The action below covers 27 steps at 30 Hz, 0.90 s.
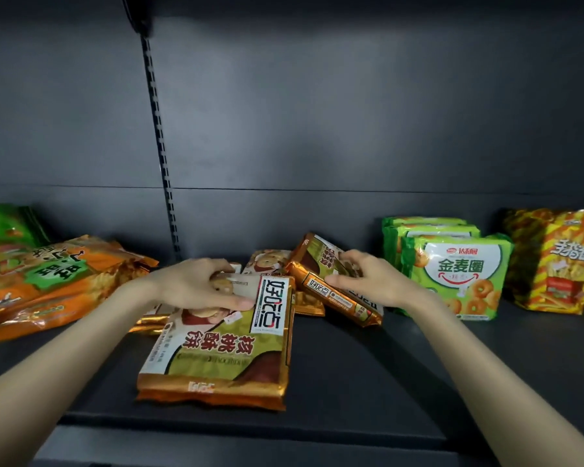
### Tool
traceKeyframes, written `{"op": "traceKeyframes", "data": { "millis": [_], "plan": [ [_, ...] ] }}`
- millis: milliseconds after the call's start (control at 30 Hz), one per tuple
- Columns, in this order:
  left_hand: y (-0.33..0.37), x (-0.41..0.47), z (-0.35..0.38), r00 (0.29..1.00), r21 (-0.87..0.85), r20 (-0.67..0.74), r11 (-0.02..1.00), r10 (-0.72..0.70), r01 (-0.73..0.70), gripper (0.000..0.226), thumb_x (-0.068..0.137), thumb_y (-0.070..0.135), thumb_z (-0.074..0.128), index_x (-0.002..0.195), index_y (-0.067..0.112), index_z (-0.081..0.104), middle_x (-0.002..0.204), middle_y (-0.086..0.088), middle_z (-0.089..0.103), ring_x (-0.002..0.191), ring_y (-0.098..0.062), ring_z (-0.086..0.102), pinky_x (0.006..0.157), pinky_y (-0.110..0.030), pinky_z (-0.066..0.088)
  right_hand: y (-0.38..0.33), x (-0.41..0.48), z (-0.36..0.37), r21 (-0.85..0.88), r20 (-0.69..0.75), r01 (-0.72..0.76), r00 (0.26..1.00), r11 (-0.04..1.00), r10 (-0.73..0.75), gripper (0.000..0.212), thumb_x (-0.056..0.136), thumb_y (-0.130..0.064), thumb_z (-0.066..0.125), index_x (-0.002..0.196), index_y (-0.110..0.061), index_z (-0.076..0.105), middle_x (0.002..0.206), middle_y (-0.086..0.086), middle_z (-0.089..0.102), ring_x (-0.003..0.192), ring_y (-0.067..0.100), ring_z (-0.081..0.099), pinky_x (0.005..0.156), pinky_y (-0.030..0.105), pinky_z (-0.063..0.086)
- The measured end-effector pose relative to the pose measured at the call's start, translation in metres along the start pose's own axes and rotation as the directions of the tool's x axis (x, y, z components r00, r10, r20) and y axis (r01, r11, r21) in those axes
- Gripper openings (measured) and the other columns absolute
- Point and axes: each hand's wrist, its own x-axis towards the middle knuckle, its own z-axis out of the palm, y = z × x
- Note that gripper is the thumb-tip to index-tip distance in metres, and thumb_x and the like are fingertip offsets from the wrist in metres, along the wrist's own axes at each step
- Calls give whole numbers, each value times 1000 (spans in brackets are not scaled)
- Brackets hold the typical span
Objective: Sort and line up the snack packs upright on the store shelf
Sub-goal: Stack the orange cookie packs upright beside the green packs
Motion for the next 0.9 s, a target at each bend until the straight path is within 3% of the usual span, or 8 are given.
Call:
{"op": "traceKeyframes", "data": {
  "millis": [100, 167, 267, 400, 500, 600, 733, 900],
  "plan": [
    [-7, 6, -4, 1000, -73, 30, 997, 0, 2, 88, 47, 77, 64, 120, 30, 52, 91, 19, 68, 74, 1, 68, 63, -12, 48, 0, -2, 7, 62, 30, -140, 990, 988, 139, 65, 86, -55, 55, 133, -11, 44, 123, 0, 56, 110, 15, 55, 93, 26, 44],
    [-11, 9, -3, 1000, -157, 25, 988, 13, -9, 71, 51, 68, 71, 108, 27, 60, 82, 15, 73, 70, 0, 70, 62, -14, 50, 0, -2, 12, 100, 65, -219, 975, 970, 214, 63, 81, -64, 52, 125, -18, 48, 124, 0, 57, 110, 16, 55, 96, 28, 44],
    [-17, 10, -1, 999, -252, -37, 967, 40, -48, 61, 54, 59, 76, 96, 16, 64, 73, 11, 74, 66, -5, 71, 61, -20, 52, 4, 1, 17, 174, 63, -354, 935, 919, 348, 105, 63, -81, 53, 140, -13, 34, 139, 6, 47, 124, 23, 48, 102, 33, 41],
    [-25, 9, -6, 985, -359, -171, 928, 38, -98, 49, 63, 46, 78, 83, 6, 57, 69, 2, 74, 62, -11, 71, 54, -20, 51, 5, 4, 21, 296, 25, -445, 888, 845, 459, 110, 67, -74, 60, 145, -5, 24, 140, 8, 46, 123, 24, 49, 90, 30, 41],
    [-33, 4, -9, 987, -398, -156, 913, 30, -91, 51, 62, 51, 77, 75, 7, 54, 68, -1, 74, 62, -14, 72, 50, -18, 49, 8, 8, 24, 422, 9, -460, 864, 781, 504, 136, 37, -79, 73, 141, -3, 31, 131, 10, 54, 116, 24, 55, 92, 34, 48],
    [-38, -2, -8, 985, -459, -159, 878, 68, -135, 62, 57, 60, 76, 74, 5, 53, 70, -5, 74, 63, -17, 72, 48, -16, 49, 19, 12, 27, 528, 4, -440, 857, 727, 515, 155, 11, -76, 79, 138, 0, 36, 123, 12, 61, 106, 23, 62, 79, 33, 55],
    [-39, -6, -7, 961, -553, -261, 803, 88, -223, 59, 52, 52, 83, 67, 9, 46, 68, -10, 72, 60, -20, 71, 47, -19, 50, 14, 8, 28, 638, -32, -367, 865, 676, 500, 144, 24, -59, 91, 141, 1, 32, 136, 11, 52, 122, 25, 53, 99, 36, 46],
    [-42, -9, -6, 942, -718, -333, 638, 35, -277, 61, 39, 48, 90, 67, 12, 49, 67, -12, 70, 55, -18, 68, 45, -24, 53, 7, 6, 33, 744, -64, -247, 898, 620, 435, 117, 60, -15, 89, 148, -5, 13, 135, 9, 49, 120, 24, 51, 92, 29, 42]
  ]
}}
